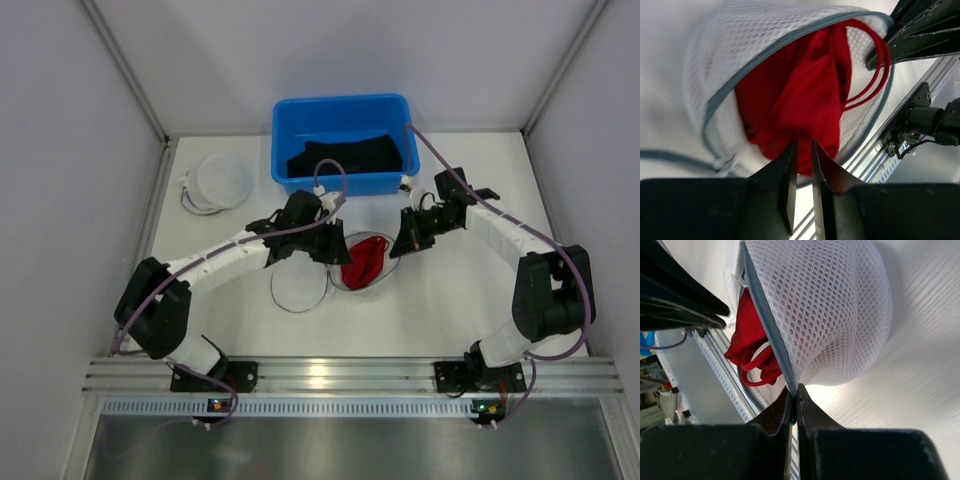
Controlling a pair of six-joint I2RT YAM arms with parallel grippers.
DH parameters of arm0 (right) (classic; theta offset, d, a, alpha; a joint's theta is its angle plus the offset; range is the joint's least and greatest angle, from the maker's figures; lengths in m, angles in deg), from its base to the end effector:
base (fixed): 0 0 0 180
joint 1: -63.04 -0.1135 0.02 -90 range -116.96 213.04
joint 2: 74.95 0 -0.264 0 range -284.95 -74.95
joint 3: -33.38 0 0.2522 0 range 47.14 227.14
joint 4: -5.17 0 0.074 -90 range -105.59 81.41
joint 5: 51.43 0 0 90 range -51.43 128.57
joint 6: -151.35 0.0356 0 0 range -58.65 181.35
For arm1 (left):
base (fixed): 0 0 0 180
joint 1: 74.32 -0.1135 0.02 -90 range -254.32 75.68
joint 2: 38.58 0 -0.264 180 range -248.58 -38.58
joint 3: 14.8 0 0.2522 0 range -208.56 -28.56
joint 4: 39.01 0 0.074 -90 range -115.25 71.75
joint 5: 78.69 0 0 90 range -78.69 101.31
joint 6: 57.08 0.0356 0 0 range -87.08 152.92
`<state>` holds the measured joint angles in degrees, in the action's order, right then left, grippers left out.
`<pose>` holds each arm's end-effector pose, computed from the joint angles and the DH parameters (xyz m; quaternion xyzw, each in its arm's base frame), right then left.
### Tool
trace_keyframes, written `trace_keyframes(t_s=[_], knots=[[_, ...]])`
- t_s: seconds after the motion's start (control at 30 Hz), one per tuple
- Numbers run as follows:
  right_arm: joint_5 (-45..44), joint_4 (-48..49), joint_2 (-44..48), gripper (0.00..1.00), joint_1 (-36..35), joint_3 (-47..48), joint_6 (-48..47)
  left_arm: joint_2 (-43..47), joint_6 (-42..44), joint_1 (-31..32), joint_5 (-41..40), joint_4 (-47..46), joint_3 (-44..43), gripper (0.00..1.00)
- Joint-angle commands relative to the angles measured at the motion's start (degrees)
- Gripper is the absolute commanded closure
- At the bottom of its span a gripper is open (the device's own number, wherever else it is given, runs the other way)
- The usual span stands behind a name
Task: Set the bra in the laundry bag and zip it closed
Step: Place the bra in the laundry bag, then adjust the laundry bag at the center of the board.
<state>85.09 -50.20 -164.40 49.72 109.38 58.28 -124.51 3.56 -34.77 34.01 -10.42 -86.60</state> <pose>0.2844 0.0939 0.2270 -0.2006 0.8835 0.4017 0.1335 0.2413 -0.2171 0.2428 0.1584 0.8876 -0.3711 0.2222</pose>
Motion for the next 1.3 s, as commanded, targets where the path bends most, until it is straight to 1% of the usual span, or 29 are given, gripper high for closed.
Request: trace_keyframes(t_s=[0.0,0.1,0.13,0.2,0.23,0.27,0.33,0.4,0.47,0.53,0.57,0.6,0.63,0.67,0.7,0.77,0.83,0.87,0.93,0.97,1.0,1.03,1.07,1.1,1.13,1.17,1.2,1.23,1.27], knots=[[2.5,-0.2,1.0,1.0,0.4,0.1,-1.9,-4.0,-4.1,5.2,1.7,-12.3,-3.0,0.77],[3.6,0.4,0.8,1.0,0.3,0.3,-1.2,-10.6,-5.4,8.2,0.3,-11.2,-8.2,0.78],[4.2,0.3,0.7,1.0,0.3,0.6,-0.9,-14.0,-6.1,8.8,-4.1,-9.9,-9.6,0.79],[5.1,-0.3,0.7,1.0,0.3,1.1,-0.9,-17.3,-7.0,9.1,-7.3,-6.2,-11.5,0.79],[5.0,-0.6,0.9,1.0,0.3,1.0,-0.8,-19.1,-7.4,9.1,-10.0,-5.1,-13.0,0.79],[4.9,-0.5,1.5,1.0,0.4,1.0,-0.9,-21.5,-7.5,9.1,-10.9,-4.8,-13.2,0.8],[4.9,-1.2,2.1,1.0,0.3,0.5,-1.0,-23.1,-8.6,9.1,-13.5,-4.9,-12.8,0.79],[4.9,-1.6,2.4,1.0,0.3,-0.1,-0.9,-23.9,-9.5,8.7,-16.8,-4.7,-12.4,0.75],[4.8,-2.1,2.4,1.0,0.3,-0.5,-0.9,-23.4,-9.0,8.1,-16.3,-4.7,-11.8,0.7],[4.7,-1.9,1.7,1.0,0.4,-0.9,-1.0,-20.2,-6.3,6.9,-13.8,-4.7,-11.6,0.63],[4.8,-1.6,1.4,1.0,0.3,-1.0,-0.8,-18.7,-4.7,6.8,-9.5,-4.8,-11.6,0.56],[4.7,-1.2,1.2,1.0,0.4,-1.2,-0.6,-17.1,-1.6,6.9,-7.5,-4.7,-11.5,0.52],[4.5,-0.3,0.9,1.0,0.3,-1.2,-0.3,-13.0,-0.6,6.9,-5.7,-4.7,-11.1,0.48],[4.3,0.0,0.7,1.0,0.3,-1.4,0.0,-11.0,0.4,6.9,-3.8,-3.9,-10.9,0.42],[4.1,0.3,0.5,1.0,0.4,-1.6,0.2,-8.8,2.7,6.9,-2.8,-2.5,-10.4,0.39],[4.0,1.1,0.4,1.0,0.4,-1.9,0.8,-2.7,3.8,6.8,-2.9,1.8,-9.6,0.33],[4.0,1.4,0.4,1.0,0.3,-2.3,1.0,0.7,4.1,4.0,-1.4,4.1,-7.6,0.32],[3.9,1.5,0.4,1.0,0.3,-2.4,1.1,4.1,4.1,0.6,-1.1,6.8,-6.6,0.31],[3.6,1.9,0.3,1.0,0.3,-2.7,1.2,6.8,6.9,-3.9,-0.4,9.7,-3.6,0.31],[3.4,2.1,0.3,1.0,0.3,-2.7,1.2,8.7,8.3,-8.4,-0.2,12.5,-2.8,0.3],[3.1,2.5,0.1,1.0,0.3,-2.8,1.4,9.4,12.0,-10.7,0.8,14.0,-1.1,0.3],[2.7,2.7,-0.1,1.0,0.3,-2.7,1.4,9.6,14.8,-13.2,4.3,15.2,-0.8,0.3],[1.8,2.9,-0.5,1.0,0.3,-2.2,1.4,9.3,22.3,-17.4,6.1,18.9,-0.7,0.29],[1.3,2.8,-0.9,1.0,0.3,-1.8,0.7,8.9,27.3,-19.1,11.3,20.7,-0.7,0.28],[0.2,2.6,-1.9,1.0,0.3,-1.1,0.0,8.4,32.3,-22.0,12.3,22.3,-1.0,0.28],[-0.5,1.0,-2.7,1.0,0.3,1.0,-1.8,7.7,39.3,-23.5,13.7,24.0,-1.1,0.27],[-1.1,0.0,-3.8,1.0,0.4,2.5,-2.9,7.2,43.1,-24.5,15.9,24.6,-1.0,0.25],[-1.9,-1.8,-6.3,1.0,0.3,4.3,-4.5,6.0,47.0,-26.3,16.2,25.9,-2.3,0.25],[-2.2,-3.4,-7.7,1.0,0.3,8.0,-6.1,4.0,53.0,-26.5,16.5,27.0,-3.1,0.24]])
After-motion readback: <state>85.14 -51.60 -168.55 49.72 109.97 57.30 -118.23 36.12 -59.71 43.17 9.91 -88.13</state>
